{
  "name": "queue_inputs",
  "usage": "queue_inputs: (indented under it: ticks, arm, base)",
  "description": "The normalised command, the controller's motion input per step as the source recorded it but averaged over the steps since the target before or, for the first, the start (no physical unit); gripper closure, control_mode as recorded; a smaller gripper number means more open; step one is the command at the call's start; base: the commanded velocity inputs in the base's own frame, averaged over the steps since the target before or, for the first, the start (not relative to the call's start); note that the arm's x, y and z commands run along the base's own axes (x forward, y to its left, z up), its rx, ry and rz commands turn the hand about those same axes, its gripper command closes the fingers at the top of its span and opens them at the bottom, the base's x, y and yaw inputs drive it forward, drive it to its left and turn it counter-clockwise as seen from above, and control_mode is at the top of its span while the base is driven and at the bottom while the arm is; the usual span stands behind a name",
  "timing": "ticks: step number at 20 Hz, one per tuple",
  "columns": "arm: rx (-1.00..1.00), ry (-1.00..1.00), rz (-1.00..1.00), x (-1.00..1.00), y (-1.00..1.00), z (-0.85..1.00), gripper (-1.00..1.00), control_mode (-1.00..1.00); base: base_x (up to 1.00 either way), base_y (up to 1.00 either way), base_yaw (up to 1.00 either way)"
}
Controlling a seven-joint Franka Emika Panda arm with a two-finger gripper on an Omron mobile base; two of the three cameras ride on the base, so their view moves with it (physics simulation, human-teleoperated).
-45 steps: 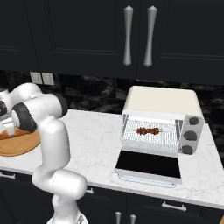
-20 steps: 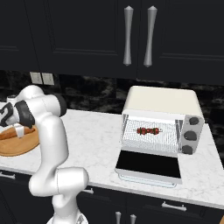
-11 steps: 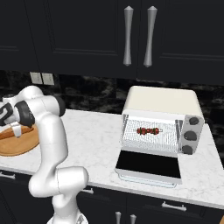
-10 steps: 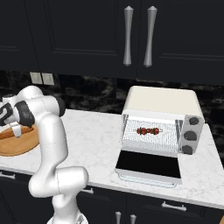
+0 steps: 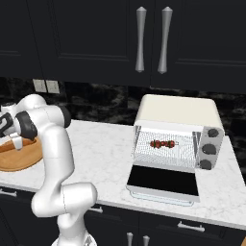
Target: Pick up the kebab skewer and baguette bread, and place them inside the toaster oven. Close the toaster oven door and start by setting the timer.
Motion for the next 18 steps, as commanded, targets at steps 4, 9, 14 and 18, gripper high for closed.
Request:
queue_inputs:
  ticks: [4,9,14,18]
  arm:
    - [0.00,0.00,0.00,0.00,0.00,0.00,1.00,-1.00]
    - [0.00,0.00,0.00,-0.03,0.00,0.00,1.00,-1.00]
    - [0.00,-0.05,0.00,-0.03,-0.05,0.01,1.00,-1.00]
    - [0.00,-0.05,0.00,-0.12,-0.59,0.19,1.00,-1.00]
  base:
    - [0.00,0.00,0.00]
    - [0.00,0.00,0.00]
    - [0.00,0.00,0.00]
    - [0.00,0.00,0.00]
